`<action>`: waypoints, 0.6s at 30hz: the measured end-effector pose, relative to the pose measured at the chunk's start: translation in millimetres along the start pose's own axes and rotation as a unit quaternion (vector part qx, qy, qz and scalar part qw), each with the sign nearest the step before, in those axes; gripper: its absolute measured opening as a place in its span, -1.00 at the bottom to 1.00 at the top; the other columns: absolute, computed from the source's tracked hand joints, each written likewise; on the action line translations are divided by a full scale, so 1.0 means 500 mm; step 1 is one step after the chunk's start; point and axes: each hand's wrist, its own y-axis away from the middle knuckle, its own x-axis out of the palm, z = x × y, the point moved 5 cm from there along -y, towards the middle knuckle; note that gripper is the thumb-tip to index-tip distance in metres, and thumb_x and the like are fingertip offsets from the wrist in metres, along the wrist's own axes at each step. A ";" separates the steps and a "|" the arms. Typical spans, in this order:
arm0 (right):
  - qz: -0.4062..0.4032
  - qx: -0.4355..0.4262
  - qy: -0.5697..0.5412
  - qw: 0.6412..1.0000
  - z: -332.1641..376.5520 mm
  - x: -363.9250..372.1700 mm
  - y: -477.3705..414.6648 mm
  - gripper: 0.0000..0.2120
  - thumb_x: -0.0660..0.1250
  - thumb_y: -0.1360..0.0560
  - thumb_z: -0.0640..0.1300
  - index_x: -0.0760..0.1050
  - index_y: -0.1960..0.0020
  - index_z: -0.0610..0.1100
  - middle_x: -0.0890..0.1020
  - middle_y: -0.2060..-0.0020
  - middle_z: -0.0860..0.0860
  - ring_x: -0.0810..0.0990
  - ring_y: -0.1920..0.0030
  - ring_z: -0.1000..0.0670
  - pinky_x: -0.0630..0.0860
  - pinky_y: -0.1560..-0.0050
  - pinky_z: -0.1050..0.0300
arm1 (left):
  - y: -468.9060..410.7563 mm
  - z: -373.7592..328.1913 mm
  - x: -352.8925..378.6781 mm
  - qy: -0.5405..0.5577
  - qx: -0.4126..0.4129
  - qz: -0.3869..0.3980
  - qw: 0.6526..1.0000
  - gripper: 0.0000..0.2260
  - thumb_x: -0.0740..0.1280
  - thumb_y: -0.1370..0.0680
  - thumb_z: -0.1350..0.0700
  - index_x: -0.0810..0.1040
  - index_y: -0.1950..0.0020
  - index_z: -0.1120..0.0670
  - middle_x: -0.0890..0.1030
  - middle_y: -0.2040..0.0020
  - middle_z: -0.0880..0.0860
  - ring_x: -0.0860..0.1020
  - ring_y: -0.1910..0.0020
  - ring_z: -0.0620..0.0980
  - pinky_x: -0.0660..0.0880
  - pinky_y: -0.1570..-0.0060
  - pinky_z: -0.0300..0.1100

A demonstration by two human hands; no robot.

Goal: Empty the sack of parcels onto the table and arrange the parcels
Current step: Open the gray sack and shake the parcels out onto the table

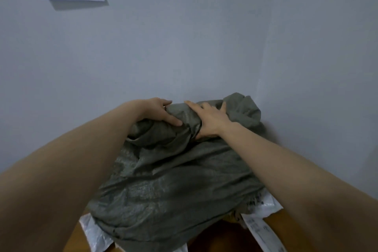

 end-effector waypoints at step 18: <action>-0.024 0.033 -0.023 0.999 0.044 0.038 -0.050 -0.41 0.37 -0.40 0.07 0.27 -0.34 -0.09 0.49 -0.21 -0.12 0.49 -0.21 -0.17 0.39 -0.25 -0.14 | 0.032 0.228 -0.089 0.005 -0.164 -0.221 0.961 -0.80 0.27 -0.58 0.15 0.48 0.04 0.31 0.54 -0.10 0.32 0.53 -0.05 0.26 0.48 0.09 0.02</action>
